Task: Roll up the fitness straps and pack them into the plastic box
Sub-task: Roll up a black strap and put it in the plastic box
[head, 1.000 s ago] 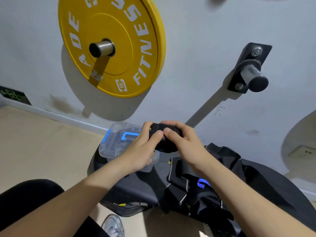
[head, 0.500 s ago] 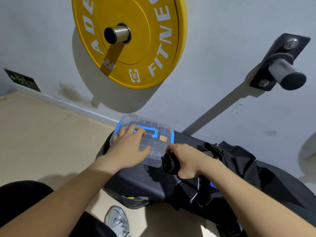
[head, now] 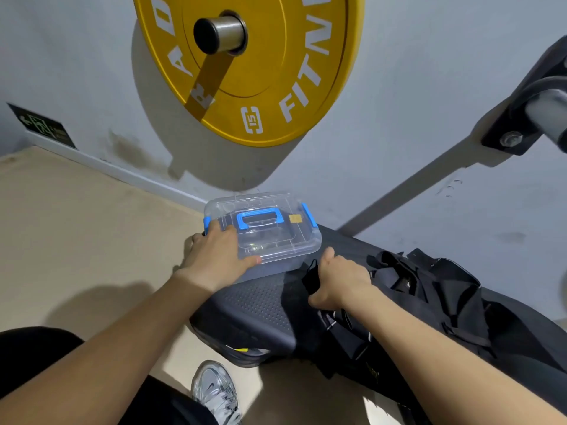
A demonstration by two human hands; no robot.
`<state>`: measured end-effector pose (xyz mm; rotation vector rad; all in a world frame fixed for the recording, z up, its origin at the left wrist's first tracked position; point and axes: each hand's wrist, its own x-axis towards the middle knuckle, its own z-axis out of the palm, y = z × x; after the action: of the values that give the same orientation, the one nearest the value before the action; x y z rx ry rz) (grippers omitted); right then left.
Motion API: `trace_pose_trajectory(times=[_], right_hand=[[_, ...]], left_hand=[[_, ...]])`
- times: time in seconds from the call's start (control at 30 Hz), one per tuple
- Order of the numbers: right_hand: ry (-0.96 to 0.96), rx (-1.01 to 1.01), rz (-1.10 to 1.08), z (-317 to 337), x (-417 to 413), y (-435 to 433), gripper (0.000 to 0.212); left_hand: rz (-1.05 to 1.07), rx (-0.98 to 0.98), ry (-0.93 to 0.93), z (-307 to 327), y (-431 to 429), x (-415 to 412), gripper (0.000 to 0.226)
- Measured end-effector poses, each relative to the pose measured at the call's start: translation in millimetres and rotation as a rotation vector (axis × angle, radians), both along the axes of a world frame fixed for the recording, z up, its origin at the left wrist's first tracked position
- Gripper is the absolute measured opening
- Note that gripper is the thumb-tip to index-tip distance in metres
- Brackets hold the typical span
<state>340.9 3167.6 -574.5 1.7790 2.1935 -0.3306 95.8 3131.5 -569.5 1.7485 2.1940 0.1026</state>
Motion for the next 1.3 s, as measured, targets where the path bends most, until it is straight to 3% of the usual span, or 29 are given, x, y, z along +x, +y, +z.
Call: trace_pose_trajectory(times=[0.13,0.27,0.47,0.57,0.7,0.8,0.97,1.07,1.17,1.3], right_hand=[[-0.025,-0.030,0.086,-20.7,-12.1,-2.8,0.059],[-0.011,-0.051,0.251,-33.9,-28.7,-5.4,0.072],[-0.027,-0.085,0.208,-43.9,-33.5,-0.9,0.072],[0.042,-0.025,0.124,-46.9,-33.7,1.6,0.075],[0.110,-0.152,0.142,-48.7,-29.1,8.7,0.081],[0.055,-0.108,0.161,-49.3,-27.5,9.4,0.086],[0.033,-0.070,0.199,-49.3,-29.5,9.7,0.077],[0.011,-0.067,0.214,-48.2,-31.2,8.0,0.074],[0.005,-0.066,0.206,-44.1,-33.5,7.6,0.070],[0.166,-0.015,0.041,-26.3,-35.6,16.5,0.079]], left_hand=[[0.041,0.043,0.133,2.6,-4.1,9.4,0.078],[0.013,0.145,0.293,2.1,-7.6,18.2,0.071],[-0.149,0.135,0.131,4.8,-6.9,10.4,0.046],[-0.189,0.110,0.107,4.4,-8.6,8.4,0.042],[-0.218,0.043,-0.022,5.2,-7.0,0.7,0.041],[-0.118,0.047,-0.117,8.0,-8.4,0.6,0.043],[0.295,0.271,-0.057,4.8,-7.8,-1.5,0.034],[0.484,0.193,-0.239,-0.5,-6.8,-8.9,0.043],[0.537,0.190,-0.521,-3.8,-7.8,-5.3,0.029],[0.581,0.204,-0.675,-3.3,-5.8,-4.9,0.016]])
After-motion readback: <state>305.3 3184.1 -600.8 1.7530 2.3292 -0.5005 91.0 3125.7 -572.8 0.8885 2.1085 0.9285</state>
